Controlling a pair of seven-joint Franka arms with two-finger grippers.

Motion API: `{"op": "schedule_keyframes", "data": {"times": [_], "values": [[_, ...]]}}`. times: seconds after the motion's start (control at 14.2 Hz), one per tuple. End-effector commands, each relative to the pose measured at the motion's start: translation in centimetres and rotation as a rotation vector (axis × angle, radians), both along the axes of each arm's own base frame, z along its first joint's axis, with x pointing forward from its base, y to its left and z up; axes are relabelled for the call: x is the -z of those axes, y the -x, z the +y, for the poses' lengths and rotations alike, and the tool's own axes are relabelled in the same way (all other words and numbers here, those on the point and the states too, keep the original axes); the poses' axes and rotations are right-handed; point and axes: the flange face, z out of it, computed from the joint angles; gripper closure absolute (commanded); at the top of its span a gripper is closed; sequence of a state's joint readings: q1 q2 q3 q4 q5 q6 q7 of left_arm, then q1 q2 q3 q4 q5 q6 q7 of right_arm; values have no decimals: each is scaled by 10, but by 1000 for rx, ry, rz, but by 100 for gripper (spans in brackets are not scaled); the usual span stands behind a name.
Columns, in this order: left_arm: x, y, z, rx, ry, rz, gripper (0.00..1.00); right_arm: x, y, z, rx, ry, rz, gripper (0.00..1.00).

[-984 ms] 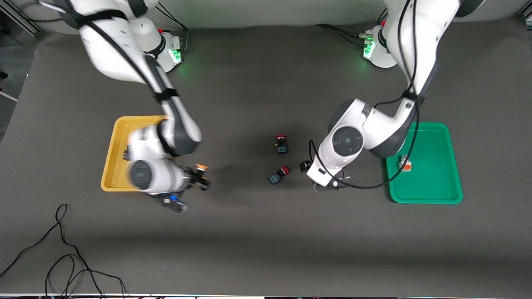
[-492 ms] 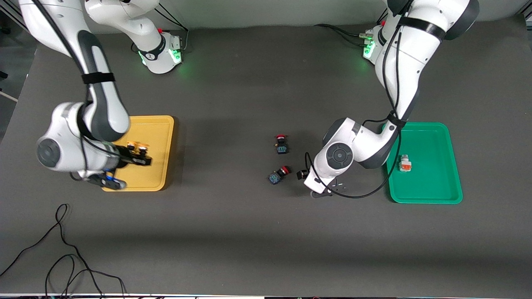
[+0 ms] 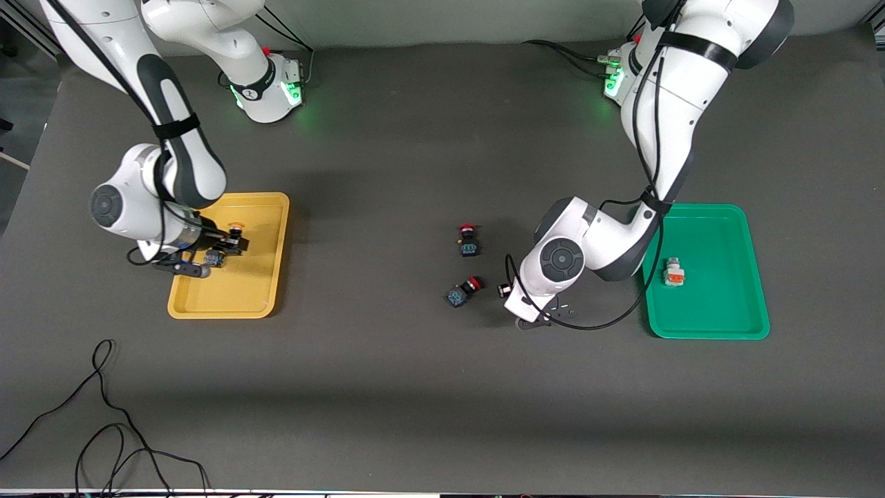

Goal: Place green and yellow buttons in trays
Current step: 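Carry the black button into the yellow tray while the left gripper carries the white button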

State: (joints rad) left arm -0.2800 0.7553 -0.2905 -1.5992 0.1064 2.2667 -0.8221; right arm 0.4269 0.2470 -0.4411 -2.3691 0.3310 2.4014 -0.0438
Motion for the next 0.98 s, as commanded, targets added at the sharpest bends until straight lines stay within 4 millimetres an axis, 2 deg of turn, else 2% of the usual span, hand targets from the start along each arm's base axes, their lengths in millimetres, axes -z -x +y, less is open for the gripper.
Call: {"op": "schedule_keyframes", "data": {"times": [0.0, 0.07, 0.21, 0.28, 0.42, 0.49, 0.56, 0.7, 0.84, 0.91], "values": [[-78, 0, 8, -2, -58, -1, 86, -9, -4, 12, 23, -26, -27, 14], [-111, 1, 16, -5, -74, 2, 86, -12, -5, 11, 39, -28, -27, 0], [-169, 6, 30, -22, -72, -1, 86, -20, -6, 12, 39, -38, -37, 0], [-189, 7, 44, -1, -69, 14, 86, -25, -9, 12, 37, -41, -47, 0], [-214, 3, 91, 63, -64, 63, 86, -49, -20, 16, 17, -66, -45, 0], [-221, 2, 117, 93, -61, 86, 86, -74, -34, 17, -3, -90, -24, 0], [-221, 3, 147, 119, -62, 105, 86, -102, -46, 10, -23, -96, 3, 0], [-217, 4, 208, 185, -51, 114, 86, -173, -65, 2, -92, -72, 10, 0], [-214, -1, 264, 243, -32, 121, 86, -253, -66, -6, -103, -53, -39, 0], [-211, -3, 292, 264, -22, 125, 85, -285, -67, -8, -123, -29, -59, 0]]}}
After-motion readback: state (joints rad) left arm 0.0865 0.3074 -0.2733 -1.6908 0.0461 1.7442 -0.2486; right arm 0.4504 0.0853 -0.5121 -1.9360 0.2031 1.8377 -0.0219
